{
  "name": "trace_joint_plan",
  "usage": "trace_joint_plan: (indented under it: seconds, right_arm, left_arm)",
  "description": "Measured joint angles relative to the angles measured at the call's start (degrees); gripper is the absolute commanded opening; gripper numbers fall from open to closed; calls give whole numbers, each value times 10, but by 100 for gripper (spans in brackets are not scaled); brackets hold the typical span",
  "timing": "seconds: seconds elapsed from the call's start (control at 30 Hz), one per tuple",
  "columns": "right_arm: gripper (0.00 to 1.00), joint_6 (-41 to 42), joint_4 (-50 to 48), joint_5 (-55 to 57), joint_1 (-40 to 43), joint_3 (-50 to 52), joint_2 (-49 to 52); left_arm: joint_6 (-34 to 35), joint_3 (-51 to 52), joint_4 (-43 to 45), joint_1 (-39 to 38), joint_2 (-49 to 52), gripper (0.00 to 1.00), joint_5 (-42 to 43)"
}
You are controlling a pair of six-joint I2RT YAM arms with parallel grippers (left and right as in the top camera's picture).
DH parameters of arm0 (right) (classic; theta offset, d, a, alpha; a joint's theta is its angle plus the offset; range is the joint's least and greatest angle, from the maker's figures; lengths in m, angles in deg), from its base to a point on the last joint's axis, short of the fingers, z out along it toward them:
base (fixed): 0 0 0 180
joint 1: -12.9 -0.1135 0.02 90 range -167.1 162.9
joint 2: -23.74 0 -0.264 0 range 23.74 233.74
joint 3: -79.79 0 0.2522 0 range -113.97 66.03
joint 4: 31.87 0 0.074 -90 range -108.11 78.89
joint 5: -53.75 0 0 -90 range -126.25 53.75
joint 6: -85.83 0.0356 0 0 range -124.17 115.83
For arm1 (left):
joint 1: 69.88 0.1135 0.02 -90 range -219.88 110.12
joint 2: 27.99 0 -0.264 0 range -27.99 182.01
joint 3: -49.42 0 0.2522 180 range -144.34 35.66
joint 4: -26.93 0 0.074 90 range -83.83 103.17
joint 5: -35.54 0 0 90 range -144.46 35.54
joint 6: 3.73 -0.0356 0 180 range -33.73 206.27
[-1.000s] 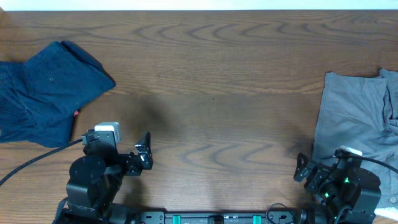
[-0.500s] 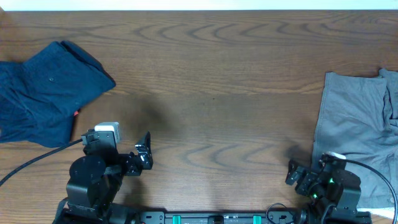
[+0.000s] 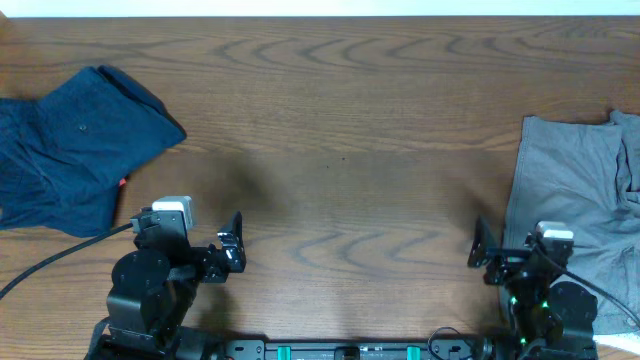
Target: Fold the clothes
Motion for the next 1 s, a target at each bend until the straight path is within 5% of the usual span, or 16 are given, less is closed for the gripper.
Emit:
trace_joint_plan:
  seconds: [0.27, 1.0]
  right_arm:
    - [99, -44, -283, -6, -10, 149, -5]
    - [99, -113, -279, -2, -24, 165, -4]
  left_arm:
    - [0, 1, 0, 0, 0, 98, 0]
    - [0, 1, 0, 0, 0, 98, 0]
